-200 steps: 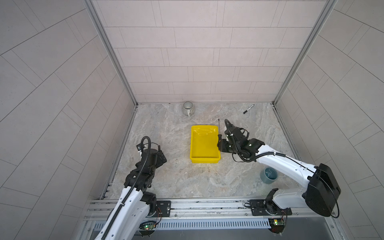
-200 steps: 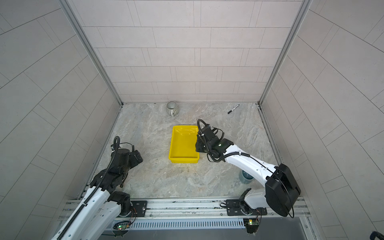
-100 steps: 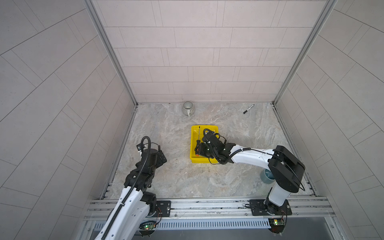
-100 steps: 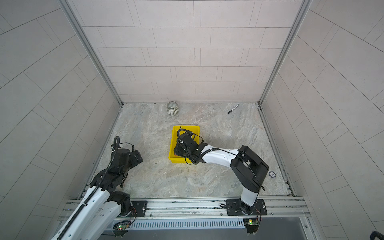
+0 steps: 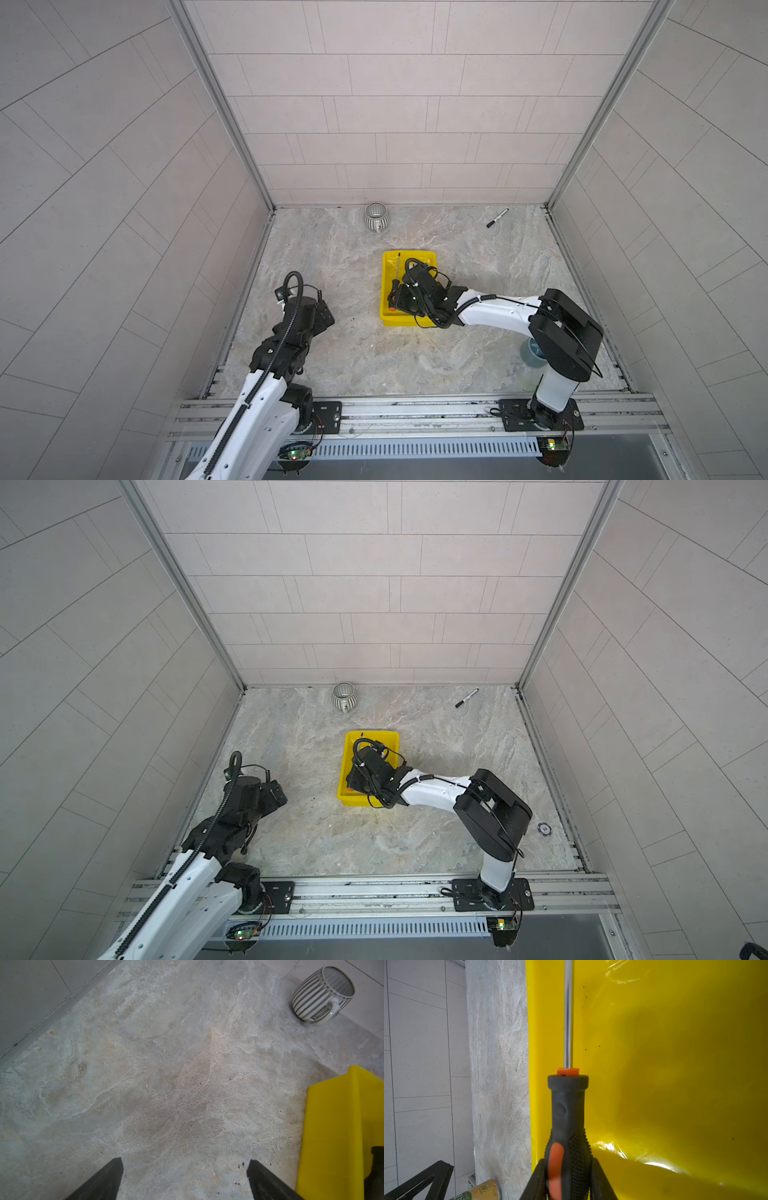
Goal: Put the screwdriver in the bin
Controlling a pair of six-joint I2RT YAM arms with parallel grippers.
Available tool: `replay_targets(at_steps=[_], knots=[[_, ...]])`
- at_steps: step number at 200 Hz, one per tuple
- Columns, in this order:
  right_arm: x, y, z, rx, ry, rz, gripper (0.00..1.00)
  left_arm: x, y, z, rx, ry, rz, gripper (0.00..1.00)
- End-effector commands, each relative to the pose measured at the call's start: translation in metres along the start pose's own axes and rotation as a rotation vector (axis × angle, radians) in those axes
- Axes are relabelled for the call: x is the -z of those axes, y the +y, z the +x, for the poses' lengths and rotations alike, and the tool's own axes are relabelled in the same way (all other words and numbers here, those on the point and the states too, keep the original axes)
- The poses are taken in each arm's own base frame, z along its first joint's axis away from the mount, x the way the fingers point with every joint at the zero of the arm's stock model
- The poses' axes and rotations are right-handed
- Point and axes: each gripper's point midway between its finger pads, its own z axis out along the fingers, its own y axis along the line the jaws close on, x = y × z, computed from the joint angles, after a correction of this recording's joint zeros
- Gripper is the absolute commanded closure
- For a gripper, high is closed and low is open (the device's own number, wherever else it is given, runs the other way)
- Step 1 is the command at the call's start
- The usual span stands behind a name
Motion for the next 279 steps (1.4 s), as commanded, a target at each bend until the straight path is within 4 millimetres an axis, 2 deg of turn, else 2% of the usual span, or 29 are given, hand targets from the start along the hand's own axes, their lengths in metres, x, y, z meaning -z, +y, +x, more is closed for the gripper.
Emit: replay_targets(at_steps=[1,87,110,129,140,177,202,211,215,220,222,225,244,254,266,279], knots=[[0.004,0.015,-0.007,-0.008,-0.023,-0.02,0.83,-0.003,0.0,0.001,-0.003,-0.003,0.0,0.0],[0.005,0.001,0.008,0.041,0.04,0.017,0.77,-0.003,0.002,0.001,-0.004,-0.005,-0.006,0.0],[0.006,0.0,0.011,0.052,0.053,0.014,0.69,-0.003,0.001,0.002,-0.004,-0.003,-0.005,0.0],[0.009,0.0,0.01,0.059,0.049,0.017,0.56,-0.004,0.001,0.002,-0.005,0.0,-0.007,0.0],[0.013,0.003,0.008,0.065,0.045,0.015,0.52,-0.005,0.001,0.002,-0.006,0.002,-0.005,0.0],[0.038,0.009,0.0,0.106,0.013,0.01,0.52,-0.006,0.0,0.002,-0.008,0.005,-0.008,0.0],[0.074,0.015,-0.02,0.199,-0.07,0.022,0.51,-0.007,0.0,0.003,-0.01,0.011,-0.01,0.0],[0.092,0.014,-0.033,0.286,-0.125,0.049,0.46,-0.007,0.0,0.003,-0.01,0.011,-0.01,0.0],[0.101,0.013,-0.04,0.329,-0.157,0.067,0.39,-0.008,0.0,0.003,-0.011,0.012,-0.011,0.0],[0.113,0.006,-0.052,0.376,-0.216,0.12,0.22,-0.008,0.0,0.003,-0.011,0.013,-0.011,0.0],[0.118,0.003,-0.056,0.397,-0.239,0.144,0.08,-0.008,0.0,0.003,-0.011,0.014,-0.011,0.0],[0.126,-0.003,-0.064,0.426,-0.28,0.188,0.02,-0.008,0.0,0.003,-0.011,0.014,-0.01,0.0],[0.189,-0.049,-0.113,0.616,-0.545,0.527,0.01,-0.009,0.0,0.004,-0.011,0.018,-0.012,0.0],[0.216,-0.076,-0.137,0.706,-0.645,0.709,0.01,-0.009,0.0,0.005,-0.012,0.021,-0.013,0.0],[0.231,-0.116,-0.162,0.741,-0.678,0.842,0.01,-0.01,-0.001,0.005,-0.012,0.023,-0.01,0.0],[0.241,-0.163,-0.187,0.654,-0.712,0.886,0.01,-0.011,-0.002,0.005,-0.014,0.027,-0.01,0.0]])
